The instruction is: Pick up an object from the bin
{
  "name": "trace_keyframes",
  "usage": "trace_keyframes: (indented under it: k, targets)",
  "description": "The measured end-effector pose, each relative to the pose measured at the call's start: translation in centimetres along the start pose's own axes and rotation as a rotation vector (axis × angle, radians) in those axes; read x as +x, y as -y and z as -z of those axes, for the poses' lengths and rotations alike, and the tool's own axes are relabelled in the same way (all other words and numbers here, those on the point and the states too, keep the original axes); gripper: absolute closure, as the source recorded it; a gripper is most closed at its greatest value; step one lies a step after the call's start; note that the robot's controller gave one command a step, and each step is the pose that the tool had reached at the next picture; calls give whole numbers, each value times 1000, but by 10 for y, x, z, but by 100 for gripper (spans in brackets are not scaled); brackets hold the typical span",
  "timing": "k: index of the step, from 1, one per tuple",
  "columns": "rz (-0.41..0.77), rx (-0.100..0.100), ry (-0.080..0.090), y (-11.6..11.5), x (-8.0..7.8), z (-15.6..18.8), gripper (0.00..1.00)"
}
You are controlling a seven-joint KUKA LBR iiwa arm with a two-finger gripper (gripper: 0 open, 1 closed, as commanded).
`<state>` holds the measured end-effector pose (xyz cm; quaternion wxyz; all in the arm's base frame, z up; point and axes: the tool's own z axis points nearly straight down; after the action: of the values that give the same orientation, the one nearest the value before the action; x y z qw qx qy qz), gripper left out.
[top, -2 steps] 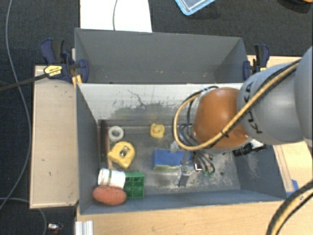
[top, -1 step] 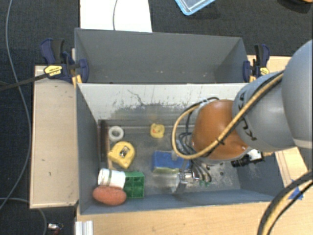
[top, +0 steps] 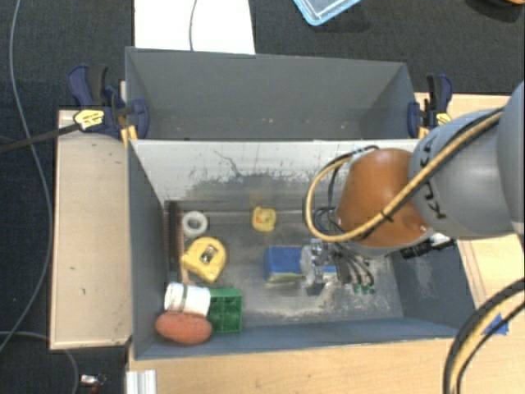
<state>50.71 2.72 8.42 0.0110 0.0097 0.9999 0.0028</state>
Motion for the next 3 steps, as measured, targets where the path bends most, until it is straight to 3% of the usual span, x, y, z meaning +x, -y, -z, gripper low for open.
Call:
trace_keyframes:
  k: [1,2,3]
  targets:
    - [-2,0,0,0,0,0,100]
    - [-35,-1,2,5,8,39,100]
    - [-4,-1,0,6,7,103,0]
